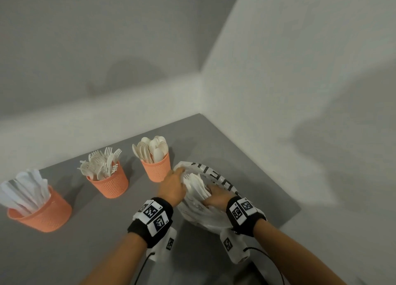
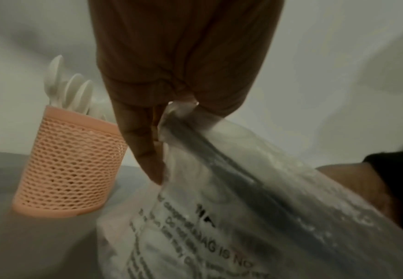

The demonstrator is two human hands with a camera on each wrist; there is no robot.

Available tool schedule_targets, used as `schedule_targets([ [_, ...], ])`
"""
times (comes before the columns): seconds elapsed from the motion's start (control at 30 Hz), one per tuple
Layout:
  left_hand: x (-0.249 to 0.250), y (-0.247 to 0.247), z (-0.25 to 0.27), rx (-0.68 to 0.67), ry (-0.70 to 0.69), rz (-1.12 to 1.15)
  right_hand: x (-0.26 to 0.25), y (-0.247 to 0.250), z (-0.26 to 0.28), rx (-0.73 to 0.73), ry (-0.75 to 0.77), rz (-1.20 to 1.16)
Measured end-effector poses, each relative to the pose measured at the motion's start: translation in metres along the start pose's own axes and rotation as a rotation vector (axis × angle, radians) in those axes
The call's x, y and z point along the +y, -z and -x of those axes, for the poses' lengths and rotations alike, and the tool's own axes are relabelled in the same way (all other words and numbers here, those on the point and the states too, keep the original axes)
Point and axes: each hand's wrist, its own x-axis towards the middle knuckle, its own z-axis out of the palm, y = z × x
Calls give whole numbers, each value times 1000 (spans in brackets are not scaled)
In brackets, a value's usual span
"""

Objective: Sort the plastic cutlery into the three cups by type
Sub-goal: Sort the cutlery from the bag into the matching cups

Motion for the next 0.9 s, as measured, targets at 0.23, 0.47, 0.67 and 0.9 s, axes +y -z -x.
schedule_targets([
  [0.23,-10,1,-4,17,-27,88,1,-7,0,41,12,-16],
  [0.47,-13,-3,-8,40,-18,83,-1,9,15,56,218,-194],
  [0.67,-12,-4,-11,-19,-67,98,-12,17,11,232,238,-386],
  [0.9,-14,20,2,313,-36,484,-50,36,11,427,372,-643],
])
